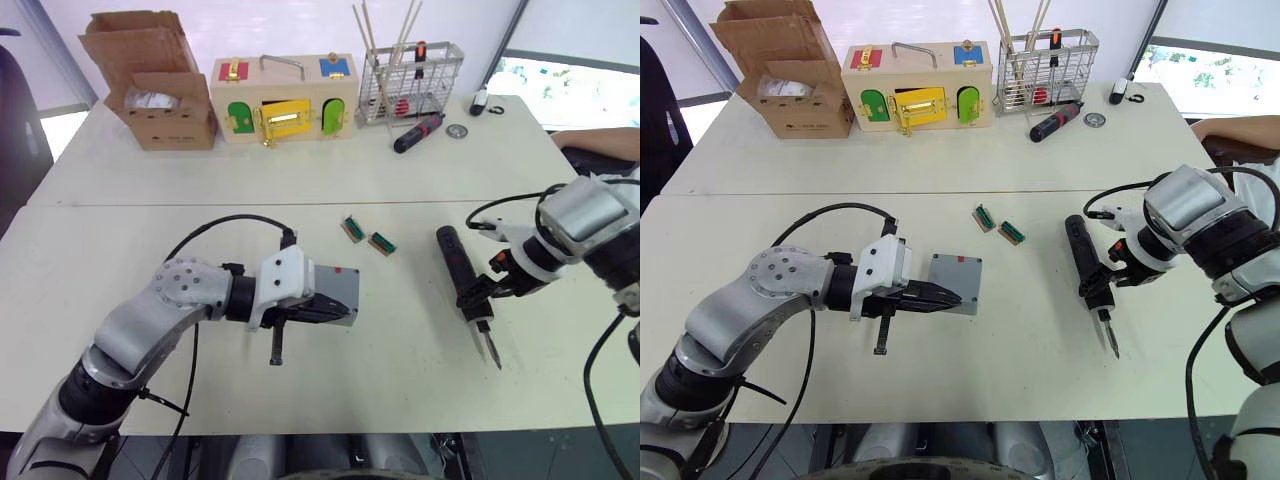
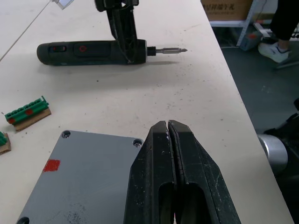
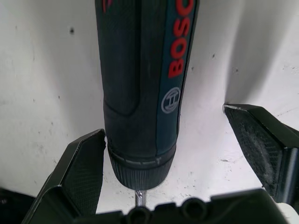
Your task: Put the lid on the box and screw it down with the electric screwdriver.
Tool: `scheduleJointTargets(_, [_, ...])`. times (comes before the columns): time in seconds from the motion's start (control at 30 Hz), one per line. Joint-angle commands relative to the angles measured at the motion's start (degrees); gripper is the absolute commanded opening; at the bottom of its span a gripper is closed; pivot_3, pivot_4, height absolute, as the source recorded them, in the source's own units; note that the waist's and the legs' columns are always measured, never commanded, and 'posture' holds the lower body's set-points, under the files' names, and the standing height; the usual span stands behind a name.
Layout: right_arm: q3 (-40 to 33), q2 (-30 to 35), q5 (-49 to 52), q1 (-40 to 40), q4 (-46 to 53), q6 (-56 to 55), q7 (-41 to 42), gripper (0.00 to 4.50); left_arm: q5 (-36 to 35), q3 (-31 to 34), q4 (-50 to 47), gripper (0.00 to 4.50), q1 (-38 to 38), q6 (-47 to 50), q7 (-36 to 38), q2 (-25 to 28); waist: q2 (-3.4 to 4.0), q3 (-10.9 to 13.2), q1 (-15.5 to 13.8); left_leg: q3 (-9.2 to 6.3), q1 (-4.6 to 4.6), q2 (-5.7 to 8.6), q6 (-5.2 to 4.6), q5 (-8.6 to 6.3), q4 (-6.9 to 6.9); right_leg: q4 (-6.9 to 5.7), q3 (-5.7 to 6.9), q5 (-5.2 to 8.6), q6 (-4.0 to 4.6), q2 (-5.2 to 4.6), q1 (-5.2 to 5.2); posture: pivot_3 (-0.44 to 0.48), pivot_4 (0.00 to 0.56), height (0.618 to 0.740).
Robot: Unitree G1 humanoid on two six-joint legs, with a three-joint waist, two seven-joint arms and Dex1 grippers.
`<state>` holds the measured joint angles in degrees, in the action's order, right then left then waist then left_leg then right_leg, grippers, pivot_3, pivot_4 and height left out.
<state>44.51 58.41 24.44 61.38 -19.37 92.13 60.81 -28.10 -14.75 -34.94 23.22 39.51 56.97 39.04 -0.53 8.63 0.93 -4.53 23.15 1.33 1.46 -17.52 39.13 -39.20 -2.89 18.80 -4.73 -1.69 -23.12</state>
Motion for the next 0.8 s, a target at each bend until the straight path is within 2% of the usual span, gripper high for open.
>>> scheduleJointTargets(0.03, [-2.63,-3.06,-0.87,-1.39,-0.36,0.36,-3.96,4.47,-0.14,-0.07,-1.77,0.00,0.16,-0.34,-0.52,0.31,-0.19,-0.12,0.09,0.00,-0.03,0.00,0.00,0.00,0.00,0.00,0.00,0.00,0.00,0.00,0.02,0.000,0.150,0.740])
scheduleJointTargets(0.17, [-3.51,-4.07,-0.73,-2.70,1.55,0.37,-6.98,4.47,-0.11,-0.76,-1.60,0.00,0.61,-0.26,-1.17,-0.35,-0.44,-0.27,0.06,0.00,-0.13,0.00,0.01,0.00,0.00,0.00,-0.01,-0.01,0.00,0.00,0.12,0.000,0.150,0.740])
scheduleJointTargets(0.37, [-3.83,-0.83,2.59,-7.24,9.55,0.37,-10.72,2.82,0.30,-1.15,-1.56,0.00,-0.33,-1.13,-1.80,-0.84,-0.46,-0.28,-0.29,-0.04,-0.30,0.00,0.02,-0.01,-0.04,0.08,0.02,0.00,0.00,-0.03,0.34,0.000,0.150,0.740])
scheduleJointTargets(0.47, [-4.40,2.84,7.46,-10.81,16.68,0.37,-12.05,2.09,0.50,-1.29,-1.46,0.00,-0.76,-1.60,-2.22,-1.00,-0.45,-0.28,-0.61,-0.11,-0.27,0.01,0.01,-0.02,-0.09,0.13,0.07,0.00,0.00,-0.04,0.34,0.000,0.150,0.740])
scheduleJointTargets(0.6, [-6.49,4.78,11.30,-14.20,20.50,0.37,-15.42,1.91,0.72,-1.47,-0.97,0.00,-0.87,-2.13,-2.35,-1.16,-0.45,-0.28,-0.77,-0.15,-0.23,0.00,-0.02,-0.04,-0.19,0.23,0.11,0.00,0.00,-0.03,0.32,0.000,0.150,0.740])
scheduleJointTargets(0.8, [-9.54,3.84,14.09,-14.30,18.54,0.37,-19.60,1.85,1.11,-1.56,0.92,0.00,-0.47,-3.58,-1.65,-1.37,-0.46,-0.28,-1.26,-0.15,-0.25,0.00,-0.02,-0.04,-0.20,0.27,0.12,0.00,0.00,-0.02,0.37,0.000,0.150,0.740])
